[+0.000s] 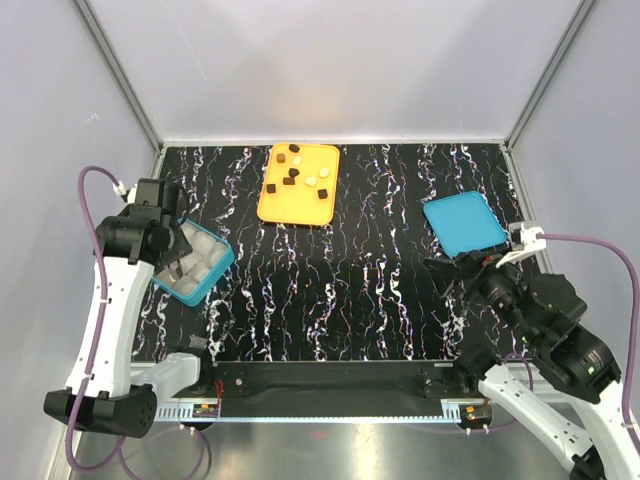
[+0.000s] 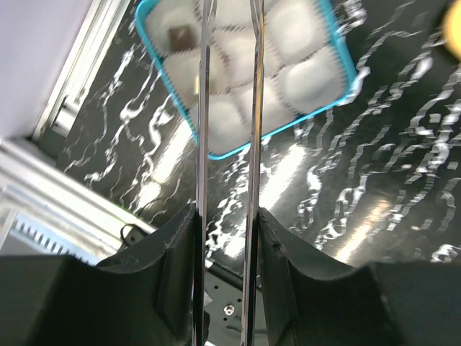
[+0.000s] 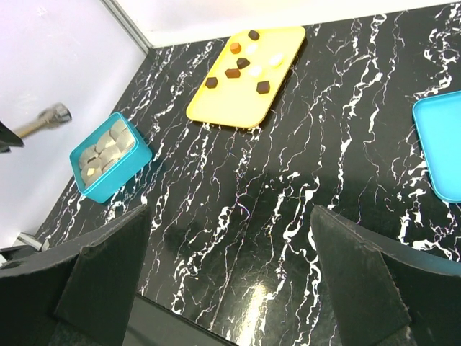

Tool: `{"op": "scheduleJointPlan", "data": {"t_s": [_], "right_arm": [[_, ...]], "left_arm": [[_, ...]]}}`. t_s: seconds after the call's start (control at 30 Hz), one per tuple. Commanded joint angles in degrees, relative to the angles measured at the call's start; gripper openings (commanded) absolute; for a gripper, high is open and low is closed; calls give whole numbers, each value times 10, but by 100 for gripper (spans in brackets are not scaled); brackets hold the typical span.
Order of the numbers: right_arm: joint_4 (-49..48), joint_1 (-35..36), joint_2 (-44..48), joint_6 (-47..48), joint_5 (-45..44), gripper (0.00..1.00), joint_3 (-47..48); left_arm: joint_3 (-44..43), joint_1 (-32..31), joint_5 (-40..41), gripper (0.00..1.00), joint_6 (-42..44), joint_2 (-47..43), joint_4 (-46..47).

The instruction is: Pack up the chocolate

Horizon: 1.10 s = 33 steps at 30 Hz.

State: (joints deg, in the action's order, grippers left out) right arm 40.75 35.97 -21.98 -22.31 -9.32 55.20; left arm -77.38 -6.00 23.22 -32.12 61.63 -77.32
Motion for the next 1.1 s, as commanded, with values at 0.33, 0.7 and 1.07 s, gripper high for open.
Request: {"op": "scheduleJointPlan", "data": {"t_s": [0.33, 0.7, 1.07], "right_arm": [[9, 3, -130, -21, -60, 100, 75], [28, 3, -219, -87, -106, 100, 105], [46, 3, -237, -74, -102, 99, 117]], "left_arm": [[-51, -171, -34, 39, 52, 108, 200], [-83, -209, -70, 39, 108, 236, 321], [-115, -235, -152, 42, 100, 344, 371]]}}
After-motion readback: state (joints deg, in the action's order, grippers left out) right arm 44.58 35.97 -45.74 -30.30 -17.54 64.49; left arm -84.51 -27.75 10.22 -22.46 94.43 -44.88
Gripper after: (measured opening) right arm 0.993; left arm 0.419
